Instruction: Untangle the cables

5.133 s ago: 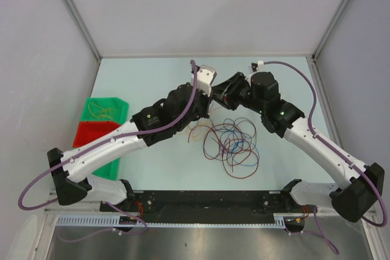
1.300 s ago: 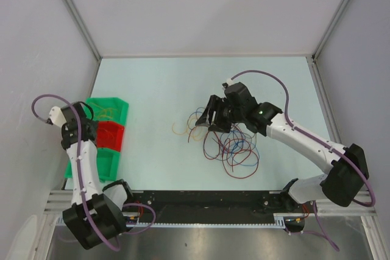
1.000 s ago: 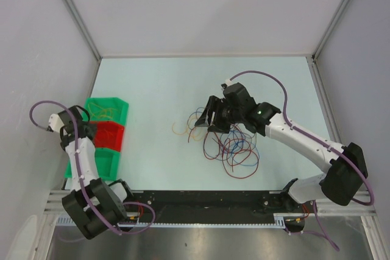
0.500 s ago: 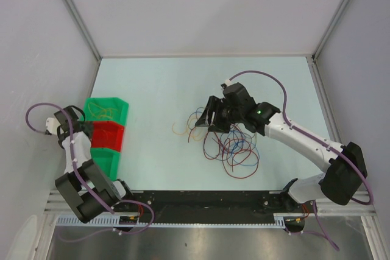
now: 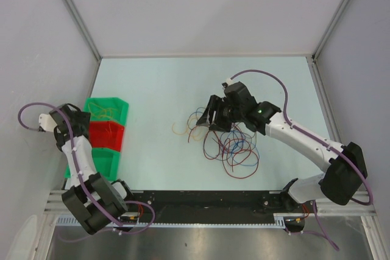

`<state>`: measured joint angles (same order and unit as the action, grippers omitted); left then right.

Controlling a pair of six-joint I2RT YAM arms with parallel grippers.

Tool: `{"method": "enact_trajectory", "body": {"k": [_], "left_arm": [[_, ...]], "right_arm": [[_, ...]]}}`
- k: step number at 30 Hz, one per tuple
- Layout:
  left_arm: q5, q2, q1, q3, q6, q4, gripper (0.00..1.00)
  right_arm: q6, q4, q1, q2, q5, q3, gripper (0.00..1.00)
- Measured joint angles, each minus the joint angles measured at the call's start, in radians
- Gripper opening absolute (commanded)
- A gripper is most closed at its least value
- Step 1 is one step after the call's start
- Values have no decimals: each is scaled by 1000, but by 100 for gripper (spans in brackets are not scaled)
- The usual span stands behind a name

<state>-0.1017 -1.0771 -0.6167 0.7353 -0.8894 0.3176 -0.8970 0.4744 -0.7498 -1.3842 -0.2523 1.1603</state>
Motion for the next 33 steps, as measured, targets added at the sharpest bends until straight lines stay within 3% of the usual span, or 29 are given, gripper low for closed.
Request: {"method": "enact_trajectory", "body": {"k": [10,16,23,33], "left_arm": [[0,122,23,32,48,50,68],[-9,162,166,11,78,50,66],[-38,48,365,21,129,53,66],[-126,-59,430,47,101,82,64]], "right_arm": [[31,32,0,23,27,0,65],[46,42,2,34,39,0,64],[69,92,31,68,60,0,64],[90,145,73,101,74,0,65]]}}
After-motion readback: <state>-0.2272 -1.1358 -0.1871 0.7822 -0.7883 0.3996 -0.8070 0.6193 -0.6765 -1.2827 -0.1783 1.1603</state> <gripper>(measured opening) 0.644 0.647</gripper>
